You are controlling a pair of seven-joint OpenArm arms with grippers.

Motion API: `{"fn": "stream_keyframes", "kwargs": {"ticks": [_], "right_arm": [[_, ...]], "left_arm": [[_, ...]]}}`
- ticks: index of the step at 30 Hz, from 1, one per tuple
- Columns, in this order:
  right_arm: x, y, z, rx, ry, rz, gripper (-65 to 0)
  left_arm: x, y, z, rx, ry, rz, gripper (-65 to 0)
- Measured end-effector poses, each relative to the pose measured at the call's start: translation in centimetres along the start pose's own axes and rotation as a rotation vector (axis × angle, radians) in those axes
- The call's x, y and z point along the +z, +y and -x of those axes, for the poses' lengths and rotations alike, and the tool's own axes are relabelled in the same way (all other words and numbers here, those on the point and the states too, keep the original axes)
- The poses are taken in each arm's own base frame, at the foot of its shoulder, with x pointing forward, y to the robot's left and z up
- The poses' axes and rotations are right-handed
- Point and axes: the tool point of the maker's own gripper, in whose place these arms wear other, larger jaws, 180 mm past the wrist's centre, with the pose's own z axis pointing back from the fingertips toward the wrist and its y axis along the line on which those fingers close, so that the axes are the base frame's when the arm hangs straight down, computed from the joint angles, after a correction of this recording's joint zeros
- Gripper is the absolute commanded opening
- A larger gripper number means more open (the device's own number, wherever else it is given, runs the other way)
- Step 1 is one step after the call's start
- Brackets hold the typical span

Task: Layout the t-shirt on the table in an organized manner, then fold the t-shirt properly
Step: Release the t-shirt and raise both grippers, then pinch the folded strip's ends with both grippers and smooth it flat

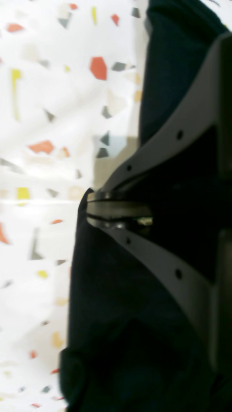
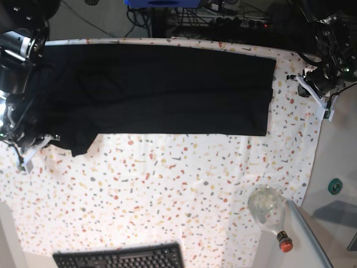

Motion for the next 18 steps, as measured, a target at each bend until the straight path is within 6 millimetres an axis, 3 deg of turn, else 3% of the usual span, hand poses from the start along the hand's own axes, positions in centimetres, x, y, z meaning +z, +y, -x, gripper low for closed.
{"fn": "stream_keyframes", "kwargs": {"ticks": [6,11,15,18], "right_arm": [[3.1,-0.8,-0.6,0.094,-0.043,0.077,-65.0],[6.5,0.4,-1.1,0.166,-0.087,0.126,-65.0],[9.1,1.4,-0.5,0.206,-0.077,0.165,-65.0],[11.4,0.9,0.7,0.186,-0.076,0.225,-65.0]], "left_arm": [[0.4,0.9,-0.2,-0.012,0.002,-0.018,-65.0],[0.4,1.0,-0.3,-0.014,0.0,-0.019,-65.0],[0.4,0.9,-0.1,-0.013,0.004,-0.018,-65.0],[0.4,1.1,-0.2,-0.014,0.003,-0.021,-65.0]]}}
